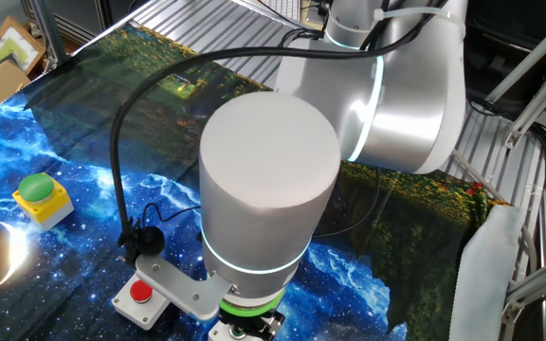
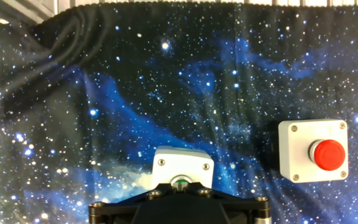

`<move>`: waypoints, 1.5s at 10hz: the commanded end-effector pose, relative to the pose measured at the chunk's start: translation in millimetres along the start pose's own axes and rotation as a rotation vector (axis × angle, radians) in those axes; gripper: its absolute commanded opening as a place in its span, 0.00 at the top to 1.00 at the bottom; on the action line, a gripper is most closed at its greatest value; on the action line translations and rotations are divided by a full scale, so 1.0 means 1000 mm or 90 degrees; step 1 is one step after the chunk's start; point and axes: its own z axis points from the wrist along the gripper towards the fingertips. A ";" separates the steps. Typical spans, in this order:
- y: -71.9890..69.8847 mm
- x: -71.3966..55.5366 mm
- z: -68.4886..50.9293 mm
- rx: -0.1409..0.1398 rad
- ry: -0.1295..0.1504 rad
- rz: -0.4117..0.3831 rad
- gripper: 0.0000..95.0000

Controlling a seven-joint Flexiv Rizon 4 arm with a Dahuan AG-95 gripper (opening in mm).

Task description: Press three buttons from left to right in sequence

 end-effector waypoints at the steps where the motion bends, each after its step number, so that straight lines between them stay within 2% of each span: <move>1: 0.002 0.002 0.004 0.000 0.000 0.005 1.00; 11: 0.002 0.006 0.009 -0.002 0.000 0.015 1.00; 15: 0.001 0.005 0.008 -0.002 0.001 0.016 1.00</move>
